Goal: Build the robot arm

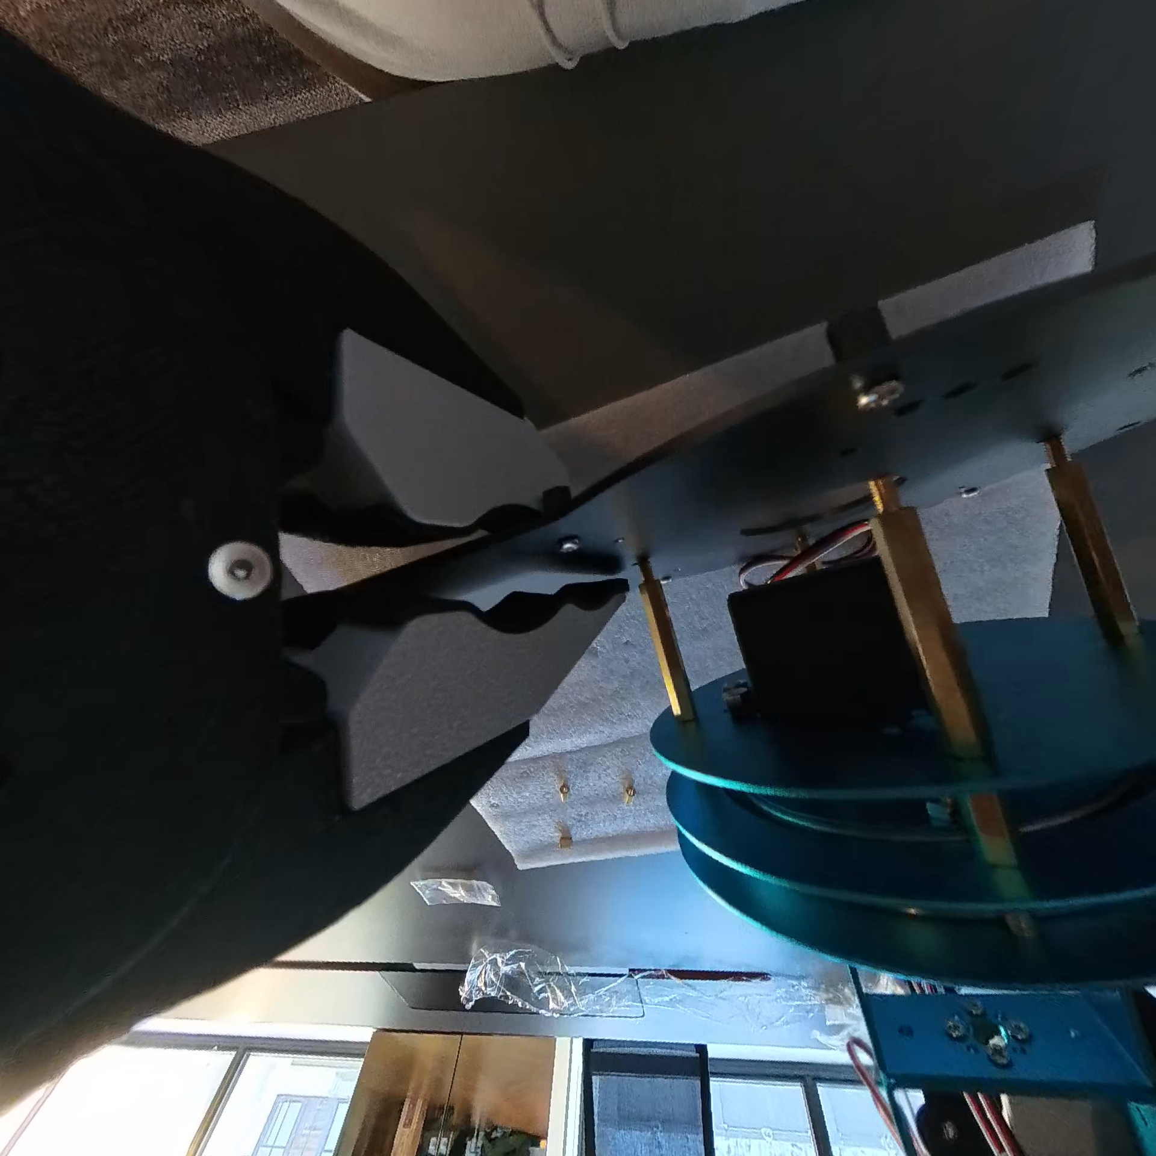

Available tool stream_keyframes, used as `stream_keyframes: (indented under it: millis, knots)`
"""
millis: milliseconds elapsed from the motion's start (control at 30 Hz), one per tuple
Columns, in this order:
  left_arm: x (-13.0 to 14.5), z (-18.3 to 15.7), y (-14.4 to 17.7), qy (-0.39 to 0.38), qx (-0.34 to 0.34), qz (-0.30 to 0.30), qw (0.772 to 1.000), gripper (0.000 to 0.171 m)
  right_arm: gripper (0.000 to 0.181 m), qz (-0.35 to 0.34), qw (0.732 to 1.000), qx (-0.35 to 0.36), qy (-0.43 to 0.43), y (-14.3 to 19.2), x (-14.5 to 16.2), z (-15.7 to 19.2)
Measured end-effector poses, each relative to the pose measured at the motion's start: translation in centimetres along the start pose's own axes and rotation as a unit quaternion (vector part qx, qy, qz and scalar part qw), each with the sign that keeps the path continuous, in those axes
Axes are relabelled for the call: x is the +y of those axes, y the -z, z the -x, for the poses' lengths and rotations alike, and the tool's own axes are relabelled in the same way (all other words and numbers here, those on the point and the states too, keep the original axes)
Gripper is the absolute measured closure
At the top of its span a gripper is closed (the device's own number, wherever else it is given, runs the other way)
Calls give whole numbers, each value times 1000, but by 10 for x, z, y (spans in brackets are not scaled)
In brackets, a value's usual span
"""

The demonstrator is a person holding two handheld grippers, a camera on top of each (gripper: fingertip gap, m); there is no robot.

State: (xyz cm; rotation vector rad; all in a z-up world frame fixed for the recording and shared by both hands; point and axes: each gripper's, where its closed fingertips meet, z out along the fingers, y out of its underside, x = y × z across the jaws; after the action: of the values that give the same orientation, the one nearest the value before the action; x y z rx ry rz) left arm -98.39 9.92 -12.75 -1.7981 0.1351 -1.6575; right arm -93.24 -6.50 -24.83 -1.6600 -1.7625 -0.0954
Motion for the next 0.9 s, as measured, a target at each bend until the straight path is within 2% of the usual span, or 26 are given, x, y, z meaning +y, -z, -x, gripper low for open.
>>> stream_keyframes:
  millis: [700, 900]
  knots:
    - [-5, -1, 5, -31, -18, -34, 999, 151, 173, 5, 1000, 15, -6, -2, -1, -6]
    - [-4, -6, 7, -44, -2, -32, 999, 150, 174, 1, 1000, 12, -4, -3, -1, -4]
